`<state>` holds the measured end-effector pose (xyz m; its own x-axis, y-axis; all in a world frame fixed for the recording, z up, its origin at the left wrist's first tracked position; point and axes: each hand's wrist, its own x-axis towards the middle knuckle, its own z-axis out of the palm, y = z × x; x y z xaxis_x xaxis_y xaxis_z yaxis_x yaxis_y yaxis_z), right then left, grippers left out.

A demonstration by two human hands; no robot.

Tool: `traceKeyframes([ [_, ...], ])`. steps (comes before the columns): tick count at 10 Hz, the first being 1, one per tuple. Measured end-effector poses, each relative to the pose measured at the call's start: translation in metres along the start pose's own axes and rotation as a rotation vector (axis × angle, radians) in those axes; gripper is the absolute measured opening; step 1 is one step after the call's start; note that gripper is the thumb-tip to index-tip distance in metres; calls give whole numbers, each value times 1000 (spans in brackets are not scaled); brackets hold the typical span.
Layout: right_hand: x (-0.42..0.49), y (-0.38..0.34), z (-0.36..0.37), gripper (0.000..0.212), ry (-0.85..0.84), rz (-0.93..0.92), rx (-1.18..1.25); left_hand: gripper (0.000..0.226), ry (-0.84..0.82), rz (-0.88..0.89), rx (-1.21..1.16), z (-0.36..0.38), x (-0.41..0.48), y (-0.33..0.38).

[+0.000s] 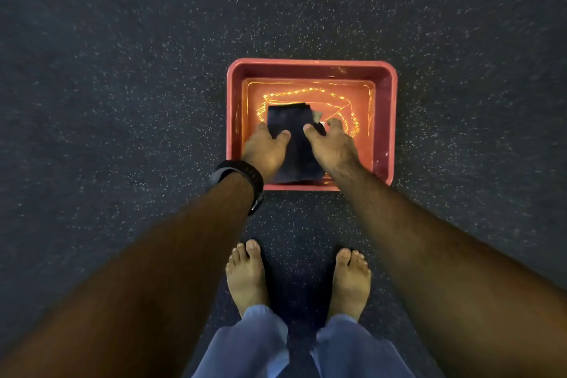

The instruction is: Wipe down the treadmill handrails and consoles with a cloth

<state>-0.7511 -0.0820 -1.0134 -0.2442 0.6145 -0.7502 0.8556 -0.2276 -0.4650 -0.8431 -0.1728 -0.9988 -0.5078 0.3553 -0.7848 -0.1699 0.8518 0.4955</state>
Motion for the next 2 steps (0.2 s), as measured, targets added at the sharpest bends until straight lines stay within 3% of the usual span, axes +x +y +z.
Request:
traceKeyframes([
  [2,-3,-12,4,54,-24,20,54,57,4,-59,34,-1,8,5],
])
